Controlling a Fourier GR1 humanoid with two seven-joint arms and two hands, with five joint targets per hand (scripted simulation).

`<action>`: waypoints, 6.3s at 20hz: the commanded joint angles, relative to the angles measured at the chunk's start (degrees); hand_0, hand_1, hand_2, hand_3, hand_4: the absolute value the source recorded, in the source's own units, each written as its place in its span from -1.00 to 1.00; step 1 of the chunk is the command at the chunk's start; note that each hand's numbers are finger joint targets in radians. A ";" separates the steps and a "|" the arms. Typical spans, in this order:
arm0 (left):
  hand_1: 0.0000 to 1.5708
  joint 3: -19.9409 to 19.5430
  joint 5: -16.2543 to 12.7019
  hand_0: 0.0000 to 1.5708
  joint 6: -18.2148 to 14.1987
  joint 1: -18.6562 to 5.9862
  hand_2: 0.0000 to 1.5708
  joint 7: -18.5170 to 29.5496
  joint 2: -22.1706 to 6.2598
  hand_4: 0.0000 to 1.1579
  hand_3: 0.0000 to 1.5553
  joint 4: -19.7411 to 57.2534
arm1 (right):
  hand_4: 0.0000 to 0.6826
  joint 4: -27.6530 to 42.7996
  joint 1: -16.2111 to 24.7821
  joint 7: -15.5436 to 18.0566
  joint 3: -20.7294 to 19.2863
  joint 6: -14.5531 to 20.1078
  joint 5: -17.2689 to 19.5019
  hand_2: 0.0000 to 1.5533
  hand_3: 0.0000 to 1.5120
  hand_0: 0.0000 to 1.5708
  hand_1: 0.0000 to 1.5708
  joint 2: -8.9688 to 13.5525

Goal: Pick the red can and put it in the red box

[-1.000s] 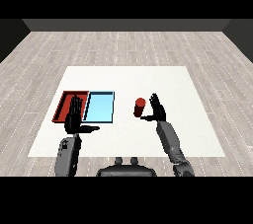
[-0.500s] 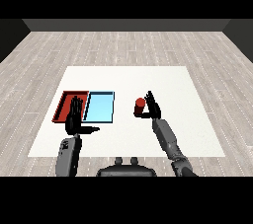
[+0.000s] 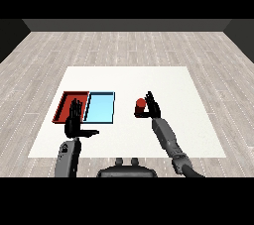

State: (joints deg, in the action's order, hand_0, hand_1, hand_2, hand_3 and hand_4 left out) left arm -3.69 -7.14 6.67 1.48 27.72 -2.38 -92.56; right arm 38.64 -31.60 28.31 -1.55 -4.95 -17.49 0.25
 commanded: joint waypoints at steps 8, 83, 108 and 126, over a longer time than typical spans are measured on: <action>-1.00 -1.30 -1.01 -1.00 0.25 -0.10 -1.00 -0.17 -0.40 -1.00 -1.00 0.29 | -1.00 -5.64 -3.52 2.20 0.53 -0.60 -0.09 -1.00 -1.00 -1.00 -1.00 0.32; -1.00 16.23 6.47 -1.00 -7.73 -2.93 -1.00 -14.40 2.37 -1.00 -1.00 -8.24 | 0.86 37.91 2.40 -13.00 22.03 34.59 5.85 0.81 0.83 0.84 0.84 1.00; -1.00 27.64 2.12 -1.00 -19.96 -13.09 -1.00 -15.43 2.38 -1.00 -1.00 9.82 | 0.91 49.07 10.47 -10.64 24.00 28.23 9.60 0.85 0.84 0.86 0.86 -0.23; -1.00 32.96 -5.51 -1.00 -23.66 -17.41 -1.00 -12.06 2.38 -1.00 -1.00 14.83 | 0.93 50.16 9.21 -9.56 33.03 35.68 5.72 0.88 0.87 0.93 0.93 -0.24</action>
State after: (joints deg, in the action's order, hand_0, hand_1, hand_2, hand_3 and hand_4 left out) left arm 28.25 -11.54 -15.93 -15.62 16.79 0.00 -76.24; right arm 89.07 -20.53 19.19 28.15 26.94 -11.26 0.02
